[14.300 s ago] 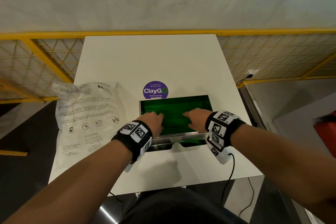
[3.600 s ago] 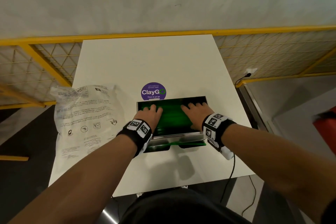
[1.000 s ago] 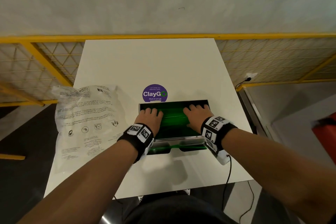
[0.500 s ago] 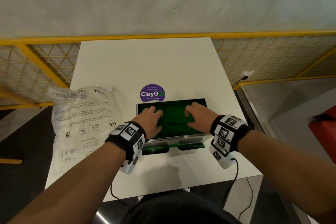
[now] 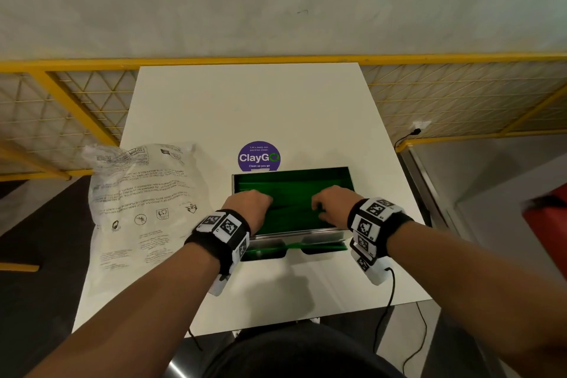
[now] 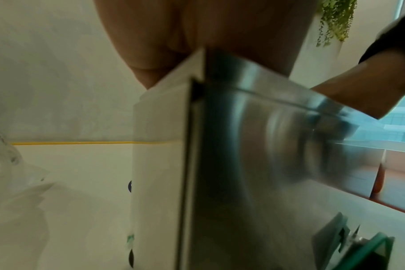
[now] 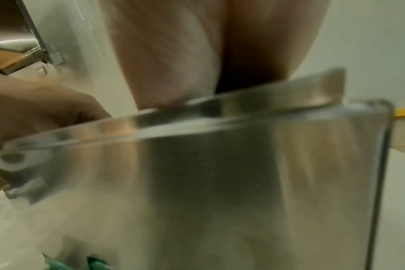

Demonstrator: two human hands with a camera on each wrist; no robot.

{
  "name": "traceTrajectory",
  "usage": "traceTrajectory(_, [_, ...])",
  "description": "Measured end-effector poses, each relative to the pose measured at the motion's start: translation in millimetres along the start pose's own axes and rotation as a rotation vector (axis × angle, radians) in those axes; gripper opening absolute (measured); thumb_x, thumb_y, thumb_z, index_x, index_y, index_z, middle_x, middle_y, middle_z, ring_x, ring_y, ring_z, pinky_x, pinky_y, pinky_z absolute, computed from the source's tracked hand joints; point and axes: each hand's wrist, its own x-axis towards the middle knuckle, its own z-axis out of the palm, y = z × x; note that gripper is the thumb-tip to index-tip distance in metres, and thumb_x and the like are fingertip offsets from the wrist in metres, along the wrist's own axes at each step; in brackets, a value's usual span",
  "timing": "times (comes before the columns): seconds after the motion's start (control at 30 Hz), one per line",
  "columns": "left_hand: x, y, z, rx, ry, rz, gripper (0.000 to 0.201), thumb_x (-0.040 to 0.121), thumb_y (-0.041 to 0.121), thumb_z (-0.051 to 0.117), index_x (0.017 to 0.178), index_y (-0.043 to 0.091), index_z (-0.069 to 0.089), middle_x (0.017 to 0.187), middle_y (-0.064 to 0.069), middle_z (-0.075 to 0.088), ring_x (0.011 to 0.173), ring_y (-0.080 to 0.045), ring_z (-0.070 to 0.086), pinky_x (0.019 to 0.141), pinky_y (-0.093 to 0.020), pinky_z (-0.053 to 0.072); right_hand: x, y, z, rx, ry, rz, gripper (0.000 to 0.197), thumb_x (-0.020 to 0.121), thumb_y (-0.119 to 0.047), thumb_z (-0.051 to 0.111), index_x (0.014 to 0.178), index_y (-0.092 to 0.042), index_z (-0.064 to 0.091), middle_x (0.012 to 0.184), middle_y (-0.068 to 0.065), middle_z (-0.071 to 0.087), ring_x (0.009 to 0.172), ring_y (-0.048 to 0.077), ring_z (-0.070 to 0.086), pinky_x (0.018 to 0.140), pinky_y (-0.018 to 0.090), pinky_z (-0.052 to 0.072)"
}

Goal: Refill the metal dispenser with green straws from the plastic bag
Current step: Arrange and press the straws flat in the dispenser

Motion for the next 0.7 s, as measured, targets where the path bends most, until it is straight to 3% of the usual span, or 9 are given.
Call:
traceTrajectory(0.13, [-0.9,-1.9,1.2,-0.043,0.058,0.022,0.022,0.090,0.018,0.051,0.111,0.012,0.056,0.110,-0.010,0.057,0.103,-0.031,0.058,0.081,-0.040,0.049,0.9,-0.5,0.7,0.013,0.079,-0.005,0.030,0.092,-0.013,0.053,0.122,-0.015,0.058,0.123,0.011,0.055,0.110,0.029,0.055,0.091,0.036,0.047])
traceTrajectory(0.23, [-2.5,-3.2,0.4,-0.043,0.063,0.064,0.038,0.088,0.030,0.058,0.122,0.015,0.049,0.115,-0.009,0.049,0.108,-0.028,0.051,0.084,-0.039,0.047,2.4,0.7,2.4,0.025,0.146,-0.030,0.044,0.090,-0.008,0.054,0.132,-0.015,0.047,0.126,0.013,0.045,0.117,0.031,0.045,0.096,0.037,0.044])
traceTrajectory(0.37, [-1.0,-2.0,-2.2,0.049,0.013,0.053,0.037,0.088,0.019,0.058,0.124,0.019,0.052,0.115,-0.008,0.052,0.109,-0.029,0.053,0.083,-0.040,0.047,4.9,1.1,3.0,0.012,0.015,0.004,0.042,0.091,-0.006,0.051,0.132,-0.017,0.050,0.127,0.013,0.052,0.112,0.030,0.055,0.093,0.035,0.046])
traceTrajectory(0.47, [1.0,-0.6,-2.1,0.000,0.052,0.027,0.039,0.087,0.014,0.056,0.126,0.015,0.048,0.117,-0.010,0.049,0.110,-0.031,0.052,0.084,-0.041,0.048,5.8,3.5,3.7,0.041,0.080,-0.003,0.043,0.091,-0.008,0.053,0.133,-0.017,0.049,0.127,0.013,0.048,0.114,0.031,0.052,0.095,0.037,0.045])
traceTrajectory(0.57, [2.7,-0.5,-1.3,-0.012,0.096,0.005,0.055,0.087,0.022,0.059,0.135,0.013,0.035,0.131,-0.012,0.036,0.120,-0.031,0.039,0.092,-0.040,0.044,7.6,4.3,6.5,0.032,0.145,0.003,0.056,0.091,-0.013,0.055,0.143,-0.016,0.035,0.139,0.016,0.036,0.126,0.035,0.039,0.103,0.040,0.040])
traceTrajectory(0.7, [4.4,4.0,1.6,0.118,0.029,-0.025,0.057,0.093,0.036,0.048,0.140,0.010,0.031,0.145,-0.018,0.033,0.121,-0.033,0.046,0.095,-0.041,0.041,12.8,-0.5,8.7,-0.038,-0.083,0.036,0.072,0.093,-0.017,0.049,0.152,-0.024,0.007,0.160,0.009,0.002,0.146,0.033,0.011,0.114,0.051,0.027])
